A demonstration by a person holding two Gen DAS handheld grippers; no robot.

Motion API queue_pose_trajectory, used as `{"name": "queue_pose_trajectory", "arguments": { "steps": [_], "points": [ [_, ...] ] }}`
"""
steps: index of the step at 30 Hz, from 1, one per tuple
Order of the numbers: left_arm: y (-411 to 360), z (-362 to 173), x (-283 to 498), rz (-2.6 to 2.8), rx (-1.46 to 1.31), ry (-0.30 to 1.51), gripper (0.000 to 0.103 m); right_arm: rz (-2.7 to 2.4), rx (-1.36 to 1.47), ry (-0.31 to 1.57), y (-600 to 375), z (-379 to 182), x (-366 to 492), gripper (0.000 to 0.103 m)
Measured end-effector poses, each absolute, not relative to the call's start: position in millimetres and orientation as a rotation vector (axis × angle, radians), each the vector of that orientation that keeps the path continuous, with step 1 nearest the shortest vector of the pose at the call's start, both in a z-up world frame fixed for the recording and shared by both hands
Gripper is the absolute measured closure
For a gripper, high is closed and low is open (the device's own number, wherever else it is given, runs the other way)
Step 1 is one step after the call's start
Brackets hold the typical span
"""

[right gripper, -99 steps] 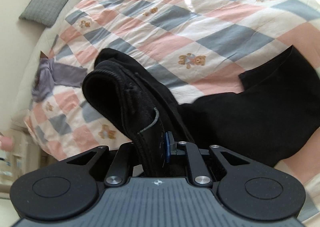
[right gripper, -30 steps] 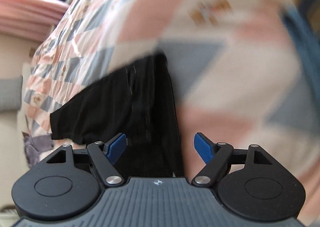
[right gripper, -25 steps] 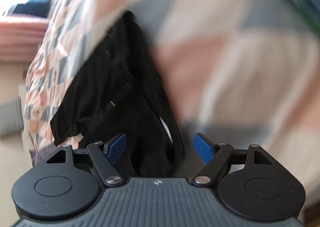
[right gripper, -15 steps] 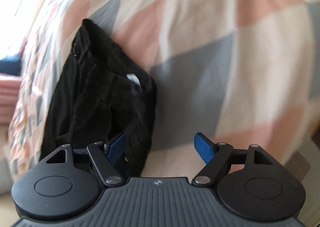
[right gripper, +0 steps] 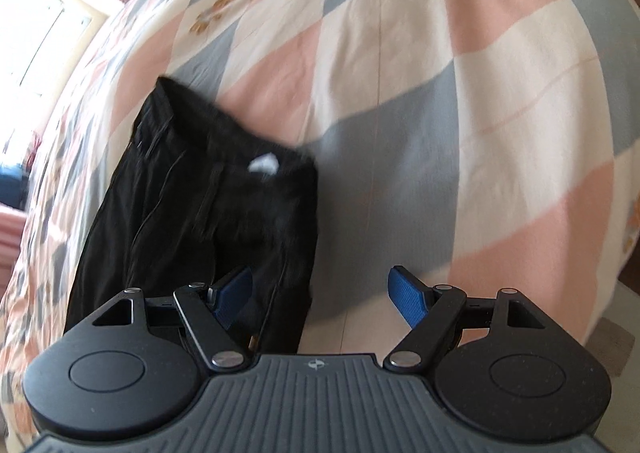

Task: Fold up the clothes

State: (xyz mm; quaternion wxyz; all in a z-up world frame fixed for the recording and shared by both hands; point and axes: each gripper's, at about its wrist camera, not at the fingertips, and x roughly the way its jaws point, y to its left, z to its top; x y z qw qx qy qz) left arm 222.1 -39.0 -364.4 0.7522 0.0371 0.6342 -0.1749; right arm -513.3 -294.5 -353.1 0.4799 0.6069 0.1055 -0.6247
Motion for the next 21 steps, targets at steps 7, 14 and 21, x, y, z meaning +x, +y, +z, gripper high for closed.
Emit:
{"name": "queue_pose_trajectory", "arguments": {
  "steps": [7, 14, 21],
  "points": [
    [-47, -361, 216, -0.46, 0.123, 1.3, 0.101, -1.44, 1.425, 0.237, -320, -354, -520, 0.092],
    [-47, -355, 202, -0.59, 0.321, 1.205, 0.098, -1.425, 1.623, 0.213, -310, -384, -550, 0.084],
    [-55, -343, 187, -0.469, 0.45, 1.151, 0.077, -1.592, 1.443, 0.488, -310, -340, -541, 0.024]
  ]
}}
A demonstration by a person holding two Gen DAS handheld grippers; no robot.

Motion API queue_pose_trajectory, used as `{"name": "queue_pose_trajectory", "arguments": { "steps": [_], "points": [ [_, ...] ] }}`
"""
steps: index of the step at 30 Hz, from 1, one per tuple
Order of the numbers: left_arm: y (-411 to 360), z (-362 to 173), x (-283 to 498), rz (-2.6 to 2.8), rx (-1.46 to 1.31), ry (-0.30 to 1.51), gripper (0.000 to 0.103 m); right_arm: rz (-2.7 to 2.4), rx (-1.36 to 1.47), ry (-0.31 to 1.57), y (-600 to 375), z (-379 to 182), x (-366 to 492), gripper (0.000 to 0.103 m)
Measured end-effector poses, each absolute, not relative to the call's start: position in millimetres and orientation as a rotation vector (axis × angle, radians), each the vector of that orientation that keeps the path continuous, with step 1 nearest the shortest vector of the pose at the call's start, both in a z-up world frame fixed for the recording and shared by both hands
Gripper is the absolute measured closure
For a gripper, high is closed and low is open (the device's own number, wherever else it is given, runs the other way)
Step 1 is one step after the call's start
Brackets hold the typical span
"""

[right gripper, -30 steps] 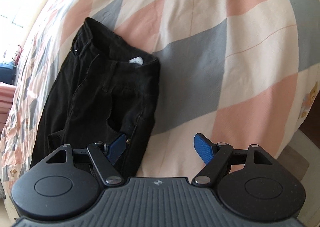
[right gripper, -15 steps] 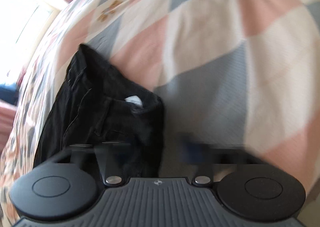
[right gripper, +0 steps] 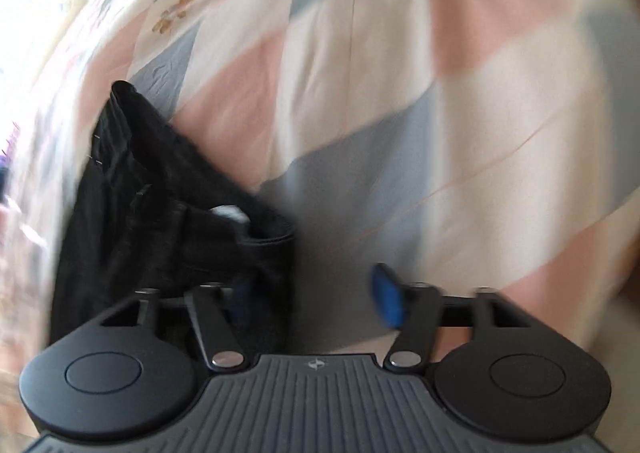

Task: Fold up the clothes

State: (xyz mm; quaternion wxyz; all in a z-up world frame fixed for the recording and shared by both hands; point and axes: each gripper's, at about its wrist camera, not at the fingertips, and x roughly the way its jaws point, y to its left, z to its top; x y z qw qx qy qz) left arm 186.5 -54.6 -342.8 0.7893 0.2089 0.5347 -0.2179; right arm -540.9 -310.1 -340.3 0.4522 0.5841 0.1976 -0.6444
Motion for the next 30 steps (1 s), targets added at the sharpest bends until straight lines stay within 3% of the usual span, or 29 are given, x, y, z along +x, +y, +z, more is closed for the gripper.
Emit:
{"name": "queue_pose_trajectory", "arguments": {
  "steps": [7, 10, 12, 17, 24, 30],
  "points": [
    [-47, -303, 115, -0.5, 0.711, 1.109, 0.081, -1.502, 1.274, 0.793, -274, -307, -501, 0.021],
    [-55, -270, 48, -0.627, 0.778, 1.052, 0.075, -1.383, 1.248, 0.751, -255, -284, -476, 0.021],
    [-66, -243, 9, -0.714, 0.794, 1.018, 0.063, -1.306, 1.221, 0.717, -246, -262, -459, 0.02],
    [-82, -180, -58, -0.916, 0.771, 0.967, 0.053, -1.22, 1.098, 0.66, -219, -201, -430, 0.014],
    [-82, -122, -96, -1.045, 0.803, 0.824, 0.04, -1.212, 1.023, 0.646, -176, -155, -414, 0.008],
    [-59, -93, -83, -1.079, 0.814, 0.754, 0.037, -1.226, 1.01, 0.654, -141, -137, -389, 0.006]
  ]
}}
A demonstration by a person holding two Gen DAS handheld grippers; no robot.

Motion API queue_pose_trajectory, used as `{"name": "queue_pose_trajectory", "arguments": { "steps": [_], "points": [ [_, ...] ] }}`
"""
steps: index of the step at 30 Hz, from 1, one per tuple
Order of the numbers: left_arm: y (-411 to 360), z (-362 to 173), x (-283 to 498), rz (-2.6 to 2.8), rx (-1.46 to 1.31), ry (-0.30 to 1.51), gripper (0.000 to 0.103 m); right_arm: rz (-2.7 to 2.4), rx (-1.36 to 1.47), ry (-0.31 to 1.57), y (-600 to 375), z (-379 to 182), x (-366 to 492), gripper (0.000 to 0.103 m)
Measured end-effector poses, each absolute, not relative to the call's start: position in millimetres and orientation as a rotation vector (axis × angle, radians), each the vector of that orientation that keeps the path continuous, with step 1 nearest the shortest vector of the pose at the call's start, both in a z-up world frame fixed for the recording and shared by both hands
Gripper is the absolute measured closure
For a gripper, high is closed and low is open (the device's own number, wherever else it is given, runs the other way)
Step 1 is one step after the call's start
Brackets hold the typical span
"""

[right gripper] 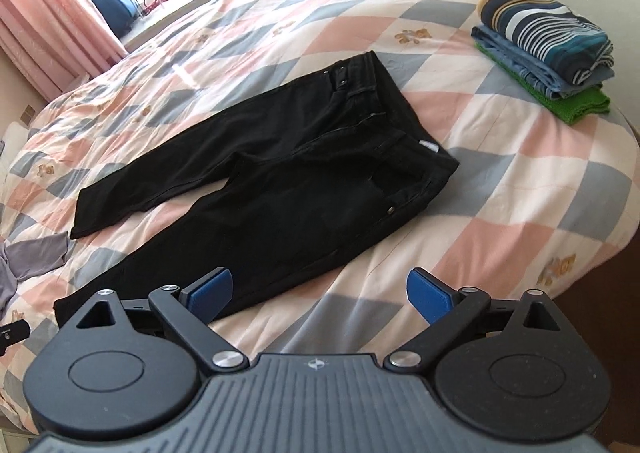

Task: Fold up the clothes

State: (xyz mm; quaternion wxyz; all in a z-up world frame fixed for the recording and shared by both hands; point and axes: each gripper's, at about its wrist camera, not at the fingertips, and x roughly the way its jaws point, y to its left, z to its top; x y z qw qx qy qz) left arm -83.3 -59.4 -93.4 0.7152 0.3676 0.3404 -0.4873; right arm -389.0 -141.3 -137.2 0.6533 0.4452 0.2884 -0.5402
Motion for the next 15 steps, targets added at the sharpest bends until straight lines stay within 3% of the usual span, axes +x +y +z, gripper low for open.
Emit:
{"name": "queue_pose_trajectory", "arguments": {
  "steps": [15],
  "points": [
    [14, -63, -21, -1.156, 0.813, 0.69, 0.028, -1.286, 0.858, 0.686, -43, -105, -291, 0.002]
  ]
}}
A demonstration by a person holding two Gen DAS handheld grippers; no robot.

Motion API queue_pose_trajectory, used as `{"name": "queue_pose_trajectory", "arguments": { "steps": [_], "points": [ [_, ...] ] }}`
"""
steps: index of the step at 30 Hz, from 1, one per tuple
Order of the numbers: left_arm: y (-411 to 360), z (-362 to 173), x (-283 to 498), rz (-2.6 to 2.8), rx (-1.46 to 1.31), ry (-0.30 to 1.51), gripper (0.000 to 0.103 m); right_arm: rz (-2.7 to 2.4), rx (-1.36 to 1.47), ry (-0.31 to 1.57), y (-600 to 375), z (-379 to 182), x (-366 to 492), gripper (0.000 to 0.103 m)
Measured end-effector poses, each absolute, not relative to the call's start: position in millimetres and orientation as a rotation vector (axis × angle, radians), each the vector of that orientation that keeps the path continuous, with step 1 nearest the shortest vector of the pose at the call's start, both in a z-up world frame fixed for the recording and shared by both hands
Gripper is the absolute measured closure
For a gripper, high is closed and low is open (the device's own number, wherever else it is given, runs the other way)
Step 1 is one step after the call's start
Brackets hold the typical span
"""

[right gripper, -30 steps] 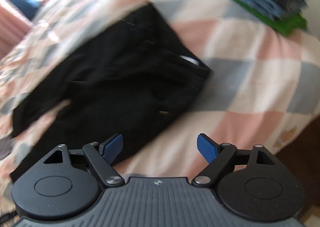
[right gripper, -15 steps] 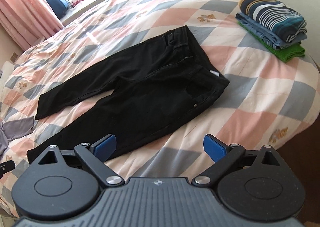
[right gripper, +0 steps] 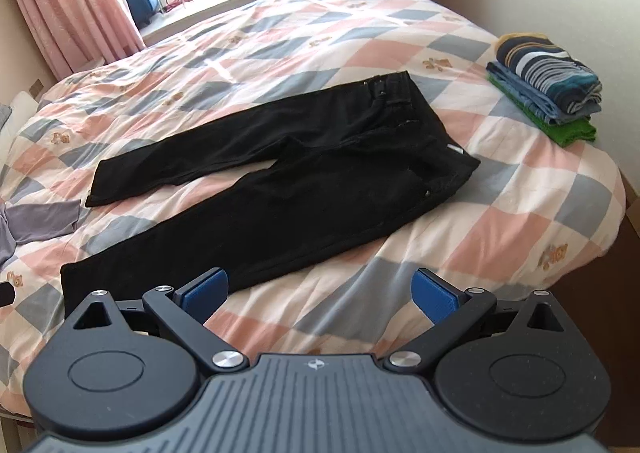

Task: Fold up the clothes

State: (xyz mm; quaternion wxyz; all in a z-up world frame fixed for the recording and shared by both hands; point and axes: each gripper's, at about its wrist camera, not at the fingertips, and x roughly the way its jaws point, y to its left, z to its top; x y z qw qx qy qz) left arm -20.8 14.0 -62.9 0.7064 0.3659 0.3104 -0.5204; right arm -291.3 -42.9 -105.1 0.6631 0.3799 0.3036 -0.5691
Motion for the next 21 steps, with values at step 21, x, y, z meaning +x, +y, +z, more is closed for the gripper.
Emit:
{"name": "queue_pose_trajectory", "arguments": {
  "steps": [21],
  "points": [
    [74, -79, 22, -1.208, 0.86, 0.683, 0.016, -1.311, 0.833, 0.768, 23, -108, -231, 0.002]
  ]
}}
